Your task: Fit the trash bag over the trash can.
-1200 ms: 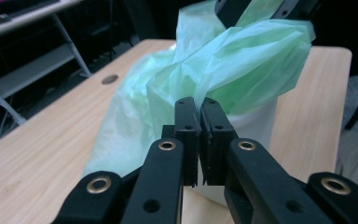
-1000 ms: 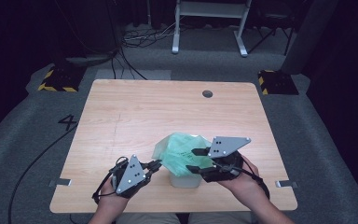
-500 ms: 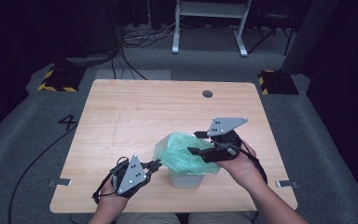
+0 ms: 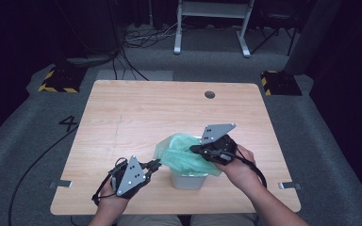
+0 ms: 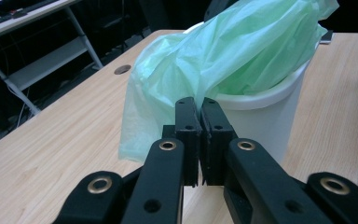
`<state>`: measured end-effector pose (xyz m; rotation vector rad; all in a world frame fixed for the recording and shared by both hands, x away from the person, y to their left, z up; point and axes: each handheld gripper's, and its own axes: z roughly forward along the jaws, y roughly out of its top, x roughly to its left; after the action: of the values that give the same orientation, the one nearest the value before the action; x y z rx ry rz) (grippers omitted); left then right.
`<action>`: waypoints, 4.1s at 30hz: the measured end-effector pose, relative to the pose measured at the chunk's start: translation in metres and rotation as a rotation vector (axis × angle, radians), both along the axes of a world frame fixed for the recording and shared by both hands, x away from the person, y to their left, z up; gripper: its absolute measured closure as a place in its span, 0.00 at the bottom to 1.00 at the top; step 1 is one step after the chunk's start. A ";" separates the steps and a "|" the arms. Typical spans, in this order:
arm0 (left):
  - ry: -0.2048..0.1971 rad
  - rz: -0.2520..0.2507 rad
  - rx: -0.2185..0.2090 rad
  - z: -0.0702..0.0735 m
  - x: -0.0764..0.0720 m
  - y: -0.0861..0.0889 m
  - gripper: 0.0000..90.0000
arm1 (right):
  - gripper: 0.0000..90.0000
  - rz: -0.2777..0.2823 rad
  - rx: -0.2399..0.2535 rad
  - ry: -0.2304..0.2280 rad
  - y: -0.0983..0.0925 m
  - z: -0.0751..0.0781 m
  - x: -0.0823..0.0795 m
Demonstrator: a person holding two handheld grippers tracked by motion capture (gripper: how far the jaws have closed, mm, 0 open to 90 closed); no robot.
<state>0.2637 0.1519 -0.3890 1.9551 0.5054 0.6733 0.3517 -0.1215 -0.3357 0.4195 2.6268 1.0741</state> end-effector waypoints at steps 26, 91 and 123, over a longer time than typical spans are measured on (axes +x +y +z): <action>-0.013 0.016 0.023 0.011 0.022 -0.013 0.90 | 1.00 -0.095 0.116 -0.057 -0.025 0.024 0.005; -0.020 -0.062 -0.044 0.005 -0.011 0.008 0.99 | 1.00 -0.057 0.136 0.065 -0.060 -0.003 -0.052; 0.137 -0.024 0.139 -0.051 0.001 0.000 0.94 | 1.00 -0.086 0.095 0.218 -0.071 -0.063 -0.054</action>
<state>0.2649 0.1521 -0.4399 2.1457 0.5294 0.5744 0.2981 -0.1923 -0.3984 0.6999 2.7210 1.1895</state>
